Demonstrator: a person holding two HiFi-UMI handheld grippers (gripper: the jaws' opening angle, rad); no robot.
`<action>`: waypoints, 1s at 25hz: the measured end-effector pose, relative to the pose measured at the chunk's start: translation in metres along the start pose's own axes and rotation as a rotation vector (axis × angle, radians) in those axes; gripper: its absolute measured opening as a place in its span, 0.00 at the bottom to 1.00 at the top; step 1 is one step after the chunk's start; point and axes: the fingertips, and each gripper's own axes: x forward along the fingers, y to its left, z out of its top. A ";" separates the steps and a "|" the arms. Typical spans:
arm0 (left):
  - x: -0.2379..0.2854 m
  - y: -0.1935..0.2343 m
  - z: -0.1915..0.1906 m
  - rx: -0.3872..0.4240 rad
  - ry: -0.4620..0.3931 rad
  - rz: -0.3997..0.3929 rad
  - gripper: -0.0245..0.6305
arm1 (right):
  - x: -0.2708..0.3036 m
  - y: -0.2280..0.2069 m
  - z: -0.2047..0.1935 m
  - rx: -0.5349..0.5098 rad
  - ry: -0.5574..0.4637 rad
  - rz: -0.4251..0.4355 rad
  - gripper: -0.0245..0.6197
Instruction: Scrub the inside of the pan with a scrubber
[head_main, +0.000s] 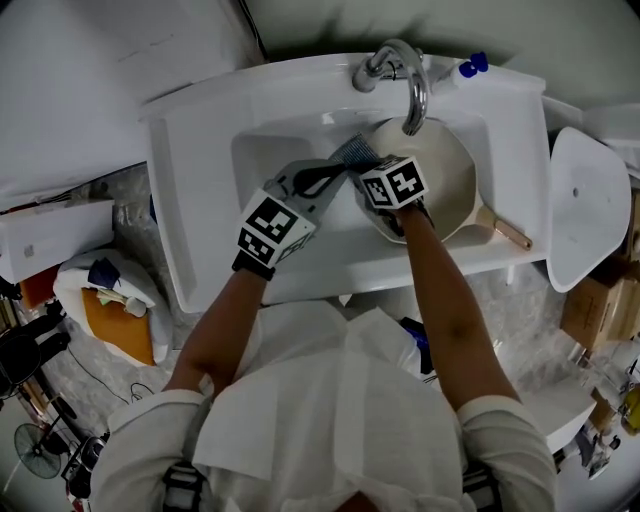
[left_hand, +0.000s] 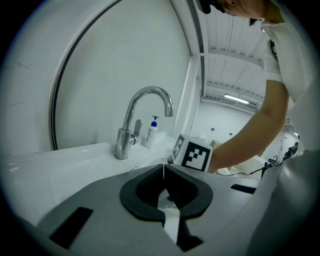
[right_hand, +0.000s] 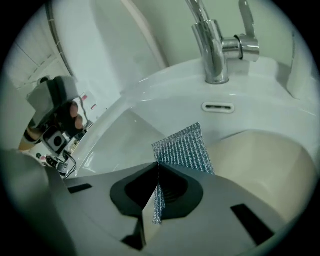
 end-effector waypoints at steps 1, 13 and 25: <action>0.001 -0.001 -0.001 0.003 0.005 0.001 0.07 | 0.001 -0.006 0.006 0.001 -0.021 -0.026 0.06; 0.004 -0.005 0.002 -0.004 -0.003 0.017 0.07 | -0.008 0.027 -0.031 0.032 0.092 0.136 0.06; 0.005 -0.004 0.010 -0.006 -0.024 0.038 0.07 | -0.048 0.057 -0.117 -0.124 0.345 0.214 0.06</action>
